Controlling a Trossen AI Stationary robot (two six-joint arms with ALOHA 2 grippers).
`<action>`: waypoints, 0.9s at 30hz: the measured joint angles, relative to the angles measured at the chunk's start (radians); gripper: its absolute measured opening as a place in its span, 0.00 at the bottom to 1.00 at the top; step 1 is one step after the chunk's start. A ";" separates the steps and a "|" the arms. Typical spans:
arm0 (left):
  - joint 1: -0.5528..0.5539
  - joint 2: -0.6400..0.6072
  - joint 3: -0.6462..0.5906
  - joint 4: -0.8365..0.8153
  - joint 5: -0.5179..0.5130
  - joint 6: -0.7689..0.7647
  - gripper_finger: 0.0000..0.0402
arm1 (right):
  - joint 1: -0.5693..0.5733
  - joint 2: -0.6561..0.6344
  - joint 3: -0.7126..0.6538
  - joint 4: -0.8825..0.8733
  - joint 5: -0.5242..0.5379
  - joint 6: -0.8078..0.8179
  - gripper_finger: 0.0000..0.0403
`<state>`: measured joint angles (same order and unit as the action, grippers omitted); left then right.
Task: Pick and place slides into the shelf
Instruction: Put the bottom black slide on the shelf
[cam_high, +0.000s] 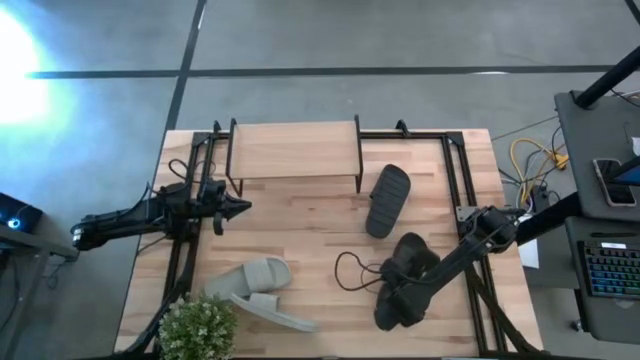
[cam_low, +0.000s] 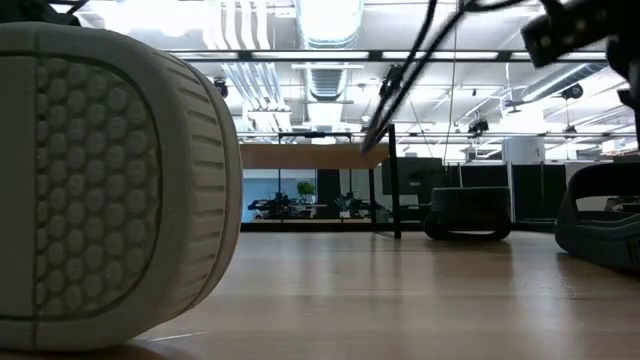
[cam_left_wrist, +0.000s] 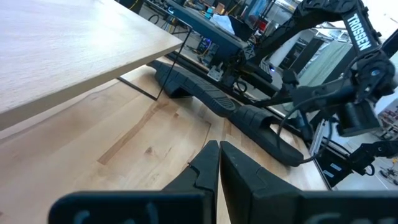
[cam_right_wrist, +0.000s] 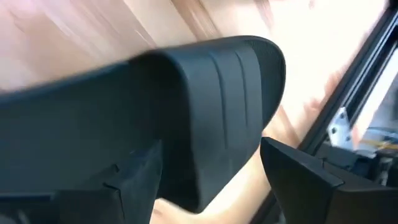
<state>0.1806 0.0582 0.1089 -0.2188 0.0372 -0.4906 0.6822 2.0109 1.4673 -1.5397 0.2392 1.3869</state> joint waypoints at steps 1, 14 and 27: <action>0.000 0.000 0.000 0.000 0.000 0.000 0.00 | -0.004 0.000 -0.015 0.002 0.000 -0.028 0.65; 0.000 0.000 0.000 0.000 0.000 0.000 0.00 | -0.131 -0.001 -0.178 0.048 0.032 -0.138 0.44; 0.000 0.000 0.000 0.000 0.000 0.000 0.00 | -0.053 -0.060 0.006 -0.020 0.063 -0.016 0.04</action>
<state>0.1802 0.0578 0.1089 -0.2191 0.0372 -0.4904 0.6291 1.9507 1.4733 -1.5595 0.3024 1.3709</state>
